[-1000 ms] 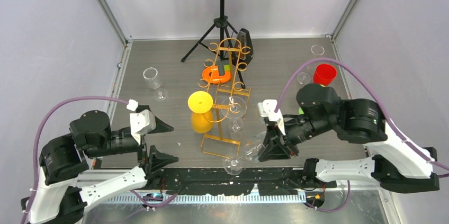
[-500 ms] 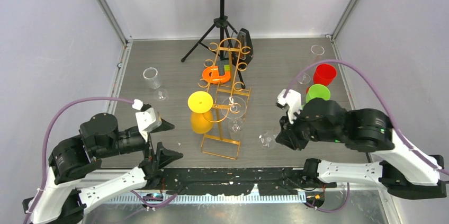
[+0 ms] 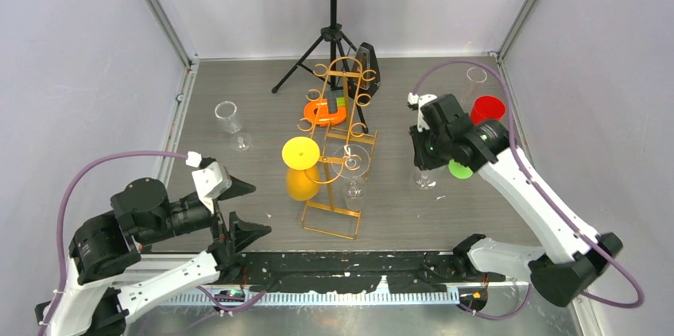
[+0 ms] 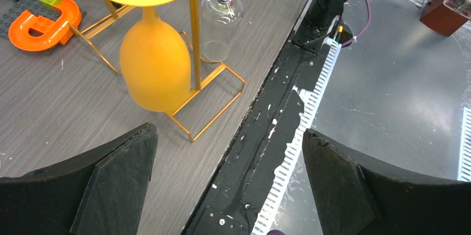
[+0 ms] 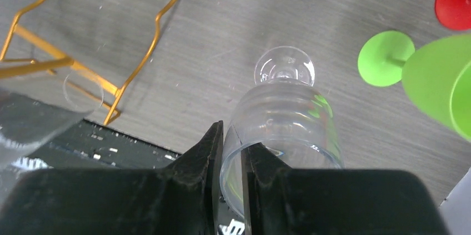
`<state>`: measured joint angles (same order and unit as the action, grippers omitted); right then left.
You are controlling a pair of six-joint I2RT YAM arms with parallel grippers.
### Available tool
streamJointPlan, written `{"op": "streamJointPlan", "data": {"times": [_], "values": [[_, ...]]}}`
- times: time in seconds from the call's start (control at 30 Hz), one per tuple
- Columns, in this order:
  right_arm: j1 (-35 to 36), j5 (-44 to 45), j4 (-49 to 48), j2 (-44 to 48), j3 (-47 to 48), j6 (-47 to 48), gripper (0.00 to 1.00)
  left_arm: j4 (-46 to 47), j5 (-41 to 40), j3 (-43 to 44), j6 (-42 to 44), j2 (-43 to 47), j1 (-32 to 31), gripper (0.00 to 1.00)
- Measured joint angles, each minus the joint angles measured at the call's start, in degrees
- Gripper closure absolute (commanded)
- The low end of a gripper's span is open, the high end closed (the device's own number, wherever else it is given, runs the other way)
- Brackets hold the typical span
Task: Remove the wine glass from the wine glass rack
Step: Place the wine glass at the center of the board.
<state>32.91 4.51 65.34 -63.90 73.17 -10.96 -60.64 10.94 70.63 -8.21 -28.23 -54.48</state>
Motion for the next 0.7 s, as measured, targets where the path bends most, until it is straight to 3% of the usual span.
{"op": "streamJointPlan", "data": {"times": [0.33,0.7], "values": [[-10.8,-2.4,-10.2,-13.8,0.8,4.9,0.95,-0.5,-2.0,-0.2,-0.9,2.9,0.0,0.00],[-21.8,-9.5,-15.2,-26.1,12.4,5.0,0.94,-0.5,-2.6,-0.3,-1.1,3.5,0.0,0.00]]}}
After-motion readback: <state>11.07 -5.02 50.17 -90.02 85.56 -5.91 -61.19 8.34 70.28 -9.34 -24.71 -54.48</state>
